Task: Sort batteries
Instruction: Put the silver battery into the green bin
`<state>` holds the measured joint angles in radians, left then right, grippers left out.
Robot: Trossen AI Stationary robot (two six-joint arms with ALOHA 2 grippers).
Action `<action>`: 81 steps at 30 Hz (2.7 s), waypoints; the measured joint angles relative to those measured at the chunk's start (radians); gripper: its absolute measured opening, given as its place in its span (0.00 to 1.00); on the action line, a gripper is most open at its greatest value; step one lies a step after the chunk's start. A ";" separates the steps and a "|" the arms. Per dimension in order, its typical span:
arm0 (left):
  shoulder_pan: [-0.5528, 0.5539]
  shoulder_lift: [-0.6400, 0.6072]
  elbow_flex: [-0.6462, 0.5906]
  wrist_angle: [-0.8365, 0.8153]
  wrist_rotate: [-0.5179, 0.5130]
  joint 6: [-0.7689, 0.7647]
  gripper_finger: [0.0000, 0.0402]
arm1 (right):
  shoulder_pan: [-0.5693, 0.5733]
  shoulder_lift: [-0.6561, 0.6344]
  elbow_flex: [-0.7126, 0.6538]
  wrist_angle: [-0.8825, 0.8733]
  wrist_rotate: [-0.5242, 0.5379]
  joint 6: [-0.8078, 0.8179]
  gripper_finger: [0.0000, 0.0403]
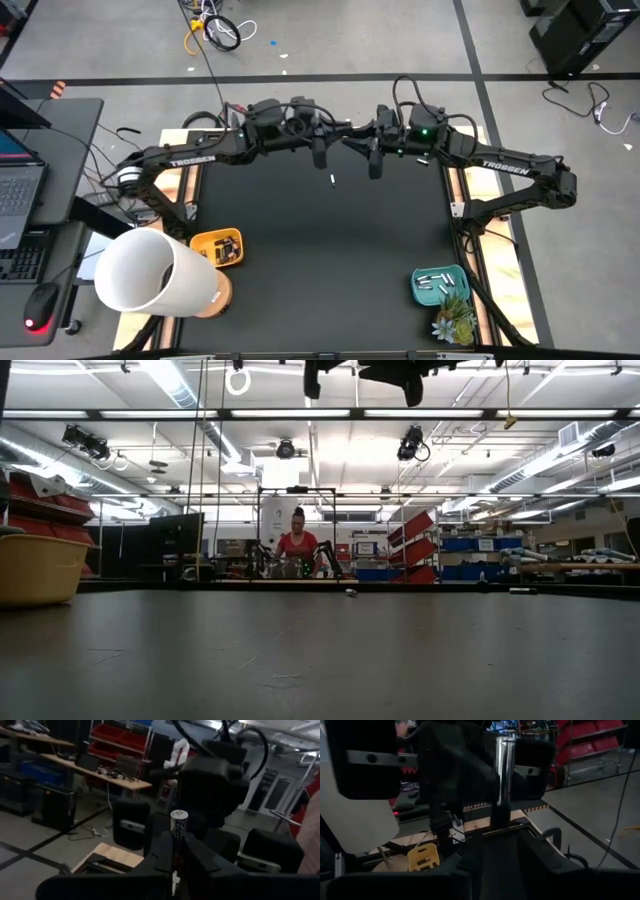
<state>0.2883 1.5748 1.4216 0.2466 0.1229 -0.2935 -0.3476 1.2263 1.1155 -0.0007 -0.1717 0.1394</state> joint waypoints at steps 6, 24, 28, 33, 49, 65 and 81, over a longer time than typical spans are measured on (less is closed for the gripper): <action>-0.011 0.025 0.025 -0.037 0.014 0.017 0.08 | 0.008 0.000 -0.001 -0.003 0.033 0.000 0.21; -0.009 0.022 0.026 -0.184 0.022 0.082 0.08 | 0.008 0.001 -0.002 -0.076 0.012 -0.004 0.05; -0.010 0.021 0.026 -0.188 -0.022 0.075 0.19 | 0.008 0.001 -0.002 -0.076 0.015 -0.010 0.05; 0.002 0.014 0.026 -0.198 -0.043 0.017 0.42 | 0.006 -0.021 -0.001 -0.087 0.031 -0.010 0.05; 0.022 -0.090 0.024 -0.501 -0.060 -0.126 0.47 | 0.143 -0.113 0.154 -0.778 -0.077 -0.017 0.05; -0.243 -0.091 0.011 -0.564 -0.175 0.001 0.39 | 0.681 -0.100 -0.010 -1.086 -0.344 0.791 0.05; -0.367 -0.091 0.011 -0.526 -0.255 -0.001 0.39 | 0.928 -0.100 -0.419 -0.829 -0.274 1.177 0.05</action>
<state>-0.0790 1.4841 1.4330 -0.2798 -0.1326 -0.2947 0.5807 1.1259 0.6960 -0.8294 -0.4458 1.3161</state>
